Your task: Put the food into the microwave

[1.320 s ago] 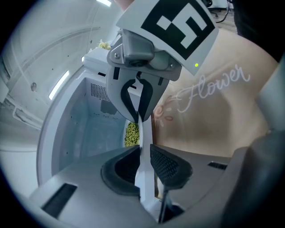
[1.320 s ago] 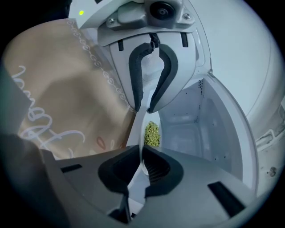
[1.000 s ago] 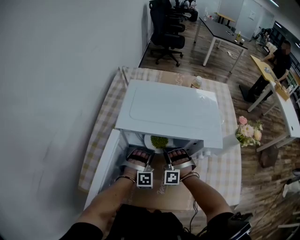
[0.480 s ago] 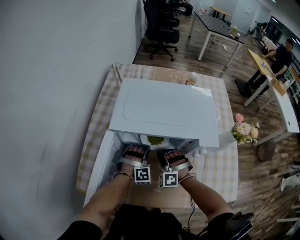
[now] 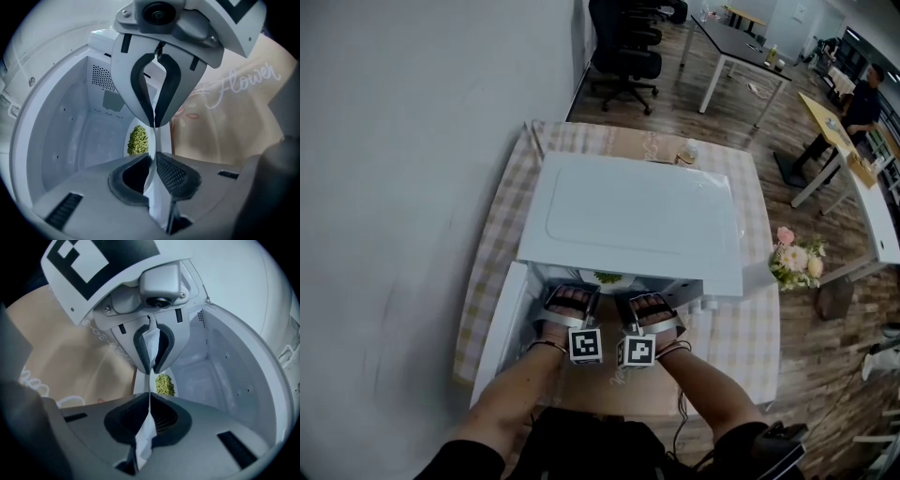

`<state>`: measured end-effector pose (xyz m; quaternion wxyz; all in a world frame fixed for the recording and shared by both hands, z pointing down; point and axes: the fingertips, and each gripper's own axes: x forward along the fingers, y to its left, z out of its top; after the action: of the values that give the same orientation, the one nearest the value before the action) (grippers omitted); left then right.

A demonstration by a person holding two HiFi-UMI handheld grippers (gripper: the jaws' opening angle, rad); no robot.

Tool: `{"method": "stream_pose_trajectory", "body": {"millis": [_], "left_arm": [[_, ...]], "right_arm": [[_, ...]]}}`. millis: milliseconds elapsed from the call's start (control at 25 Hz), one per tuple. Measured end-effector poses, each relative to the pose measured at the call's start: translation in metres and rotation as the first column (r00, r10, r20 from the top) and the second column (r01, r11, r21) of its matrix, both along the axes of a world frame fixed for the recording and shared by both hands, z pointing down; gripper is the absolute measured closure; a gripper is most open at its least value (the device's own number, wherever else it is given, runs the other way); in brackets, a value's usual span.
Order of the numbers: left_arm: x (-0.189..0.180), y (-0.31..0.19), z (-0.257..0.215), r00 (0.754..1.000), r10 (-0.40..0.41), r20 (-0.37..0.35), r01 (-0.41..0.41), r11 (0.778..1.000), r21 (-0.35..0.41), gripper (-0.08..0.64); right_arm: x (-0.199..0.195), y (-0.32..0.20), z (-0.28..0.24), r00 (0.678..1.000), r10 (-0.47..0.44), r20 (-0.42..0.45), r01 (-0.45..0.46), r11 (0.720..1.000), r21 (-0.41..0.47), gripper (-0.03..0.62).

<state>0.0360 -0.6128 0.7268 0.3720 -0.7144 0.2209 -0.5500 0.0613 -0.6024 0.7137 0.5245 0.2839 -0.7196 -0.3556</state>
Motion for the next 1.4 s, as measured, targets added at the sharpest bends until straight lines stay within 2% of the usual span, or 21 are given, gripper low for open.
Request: {"method": "stream_pose_trajectory", "body": {"millis": [280, 480, 600, 1000, 1160, 1240, 1400], "left_arm": [[0.003, -0.004, -0.003, 1.0, -0.003, -0.027, 0.002, 1.0, -0.009, 0.491], [0.009, 0.0, -0.014, 0.998, 0.011, -0.061, -0.009, 1.0, 0.023, 0.491], [0.007, 0.003, -0.017, 0.997, -0.01, -0.077, 0.011, 1.0, 0.011, 0.494], [0.0, -0.006, -0.012, 0.999, -0.029, -0.027, 0.028, 0.998, -0.051, 0.502], [0.001, 0.0, -0.018, 0.999, -0.002, -0.036, 0.001, 1.0, -0.022, 0.502], [0.002, 0.005, -0.013, 1.0, 0.008, -0.019, -0.009, 0.999, -0.032, 0.502], [-0.003, 0.003, -0.004, 1.0, -0.026, 0.006, 0.026, 0.998, -0.062, 0.502]], "right_arm": [[0.002, -0.014, 0.001, 0.999, 0.047, 0.009, -0.047, 0.999, -0.015, 0.581], [0.001, -0.019, 0.0, 0.998, 0.058, 0.003, -0.058, 0.998, -0.01, 0.581], [0.003, -0.02, 0.0, 0.997, 0.073, 0.002, -0.073, 0.997, -0.017, 0.583], [0.003, -0.01, -0.01, 0.996, 0.077, 0.035, -0.077, 0.997, -0.017, 0.582], [0.006, -0.002, -0.009, 0.997, 0.075, 0.031, -0.075, 0.997, -0.015, 0.581], [0.008, -0.001, -0.009, 0.996, 0.078, 0.033, -0.078, 0.997, -0.014, 0.581], [0.009, 0.001, -0.011, 0.997, 0.073, 0.034, -0.073, 0.997, -0.017, 0.581]]}}
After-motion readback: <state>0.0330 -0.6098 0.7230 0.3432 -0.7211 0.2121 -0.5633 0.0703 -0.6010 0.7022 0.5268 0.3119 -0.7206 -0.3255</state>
